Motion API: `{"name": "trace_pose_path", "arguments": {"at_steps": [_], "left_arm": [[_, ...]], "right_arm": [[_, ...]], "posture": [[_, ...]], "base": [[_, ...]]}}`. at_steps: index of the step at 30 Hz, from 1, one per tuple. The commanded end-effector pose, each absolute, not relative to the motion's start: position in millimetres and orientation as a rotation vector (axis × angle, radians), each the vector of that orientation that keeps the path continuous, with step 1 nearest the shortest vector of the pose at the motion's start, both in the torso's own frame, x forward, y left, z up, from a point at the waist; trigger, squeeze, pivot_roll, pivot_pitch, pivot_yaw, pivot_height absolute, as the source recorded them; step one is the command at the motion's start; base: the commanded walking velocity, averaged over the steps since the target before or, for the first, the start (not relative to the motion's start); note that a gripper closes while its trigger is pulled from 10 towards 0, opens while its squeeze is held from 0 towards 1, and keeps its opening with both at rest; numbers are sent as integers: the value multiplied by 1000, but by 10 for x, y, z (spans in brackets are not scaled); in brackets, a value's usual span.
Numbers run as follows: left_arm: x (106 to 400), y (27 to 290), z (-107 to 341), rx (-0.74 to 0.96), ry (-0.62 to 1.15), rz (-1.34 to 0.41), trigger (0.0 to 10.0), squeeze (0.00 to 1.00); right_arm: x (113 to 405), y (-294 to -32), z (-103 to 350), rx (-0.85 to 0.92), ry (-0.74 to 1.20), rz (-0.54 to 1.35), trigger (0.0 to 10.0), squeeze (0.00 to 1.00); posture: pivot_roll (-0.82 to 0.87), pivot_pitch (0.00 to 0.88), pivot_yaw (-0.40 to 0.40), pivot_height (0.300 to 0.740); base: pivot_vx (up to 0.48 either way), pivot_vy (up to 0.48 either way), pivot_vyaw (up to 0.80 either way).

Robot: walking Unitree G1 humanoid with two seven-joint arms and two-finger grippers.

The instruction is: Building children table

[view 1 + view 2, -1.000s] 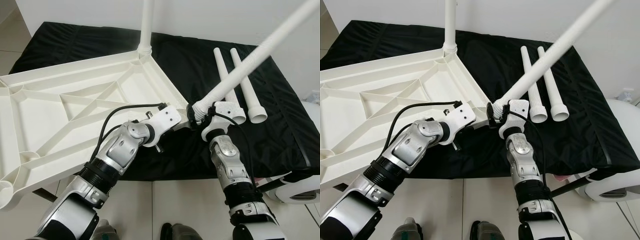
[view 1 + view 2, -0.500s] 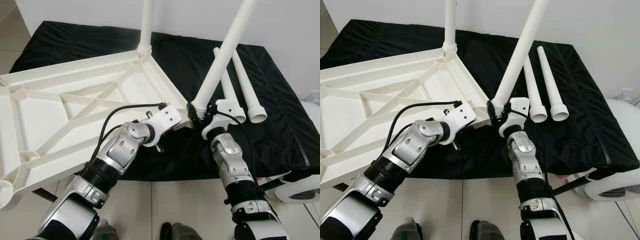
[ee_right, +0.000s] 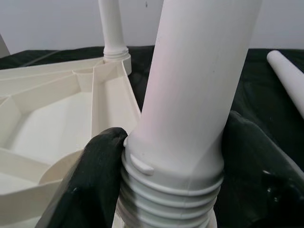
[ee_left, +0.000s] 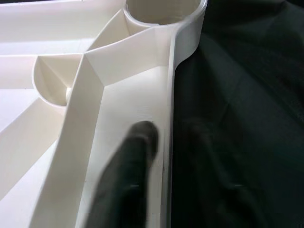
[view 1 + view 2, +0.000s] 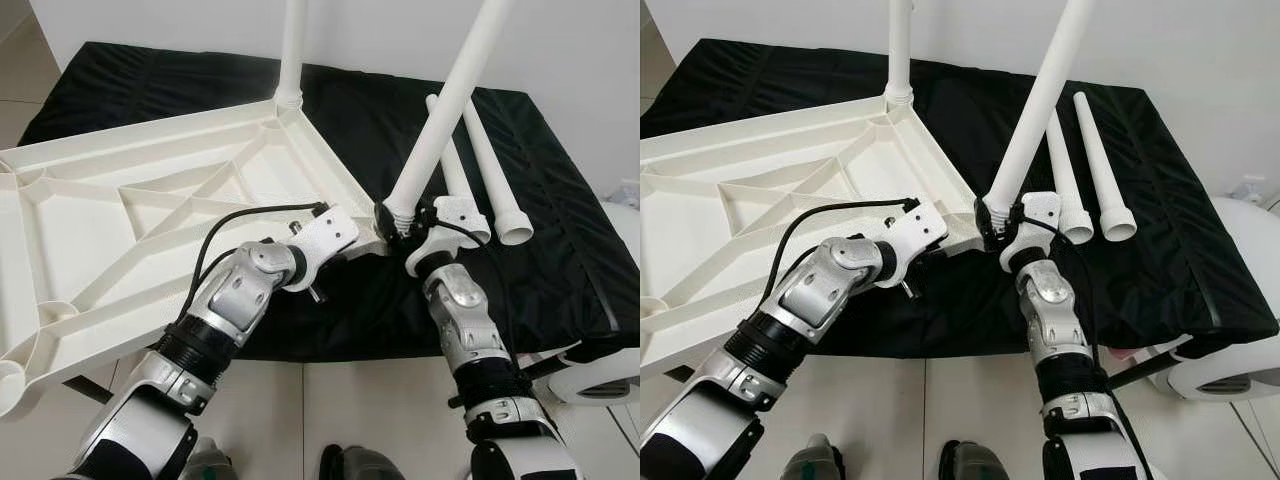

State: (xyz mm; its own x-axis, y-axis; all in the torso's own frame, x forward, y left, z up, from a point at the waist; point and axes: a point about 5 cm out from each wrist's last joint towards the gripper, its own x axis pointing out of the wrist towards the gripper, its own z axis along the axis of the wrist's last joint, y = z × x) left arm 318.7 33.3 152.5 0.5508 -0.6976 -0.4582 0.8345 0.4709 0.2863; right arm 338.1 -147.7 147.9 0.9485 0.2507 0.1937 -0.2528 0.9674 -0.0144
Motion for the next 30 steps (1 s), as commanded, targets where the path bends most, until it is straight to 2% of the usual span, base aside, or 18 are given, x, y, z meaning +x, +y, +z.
{"name": "trace_pose_path", "arguments": {"at_steps": [1,2,14,25,26,27,28,29,30], "left_arm": [[3169,284,1550,526,287,-987,10000,1000],[3172,281,1532,540,290,-981,10000,0],[3194,149,1422,571,333,-934,10000,0],[3221,175,1340,647,345,-907,10000,0],[3209,180,1331,644,350,-919,9529,0],[3209,180,1331,644,350,-919,9529,0],[3188,188,1325,650,349,-939,1255,0],[3174,193,1322,654,348,-953,1255,0],[3151,202,1316,663,345,-976,0,0]], "right_arm": [[3390,-1540,1513,7,-216,242,10000,0],[3396,-1557,1519,4,-218,238,10000,0],[3393,-1589,1528,1,-225,229,10000,0],[3396,-1593,1539,3,-230,226,10000,0],[3396,-1598,1541,2,-231,226,10000,0],[3396,-1598,1541,2,-231,226,10000,0],[3398,-1606,1545,1,-232,224,10000,0],[3399,-1611,1547,0,-232,222,10000,0],[3402,-1615,1551,-1,-233,222,10000,0]], "posture": [[37,71,-95,740],[35,69,-95,740],[27,62,-90,740],[24,68,-90,740],[24,69,-89,740],[24,69,-89,740],[24,70,-89,740],[25,70,-89,740],[25,71,-88,740]], "base": [[0,0,0],[0,0,0],[0,0,0],[0,0,0],[0,0,0],[0,0,0],[0,0,0],[0,0,0],[0,0,0]]}}
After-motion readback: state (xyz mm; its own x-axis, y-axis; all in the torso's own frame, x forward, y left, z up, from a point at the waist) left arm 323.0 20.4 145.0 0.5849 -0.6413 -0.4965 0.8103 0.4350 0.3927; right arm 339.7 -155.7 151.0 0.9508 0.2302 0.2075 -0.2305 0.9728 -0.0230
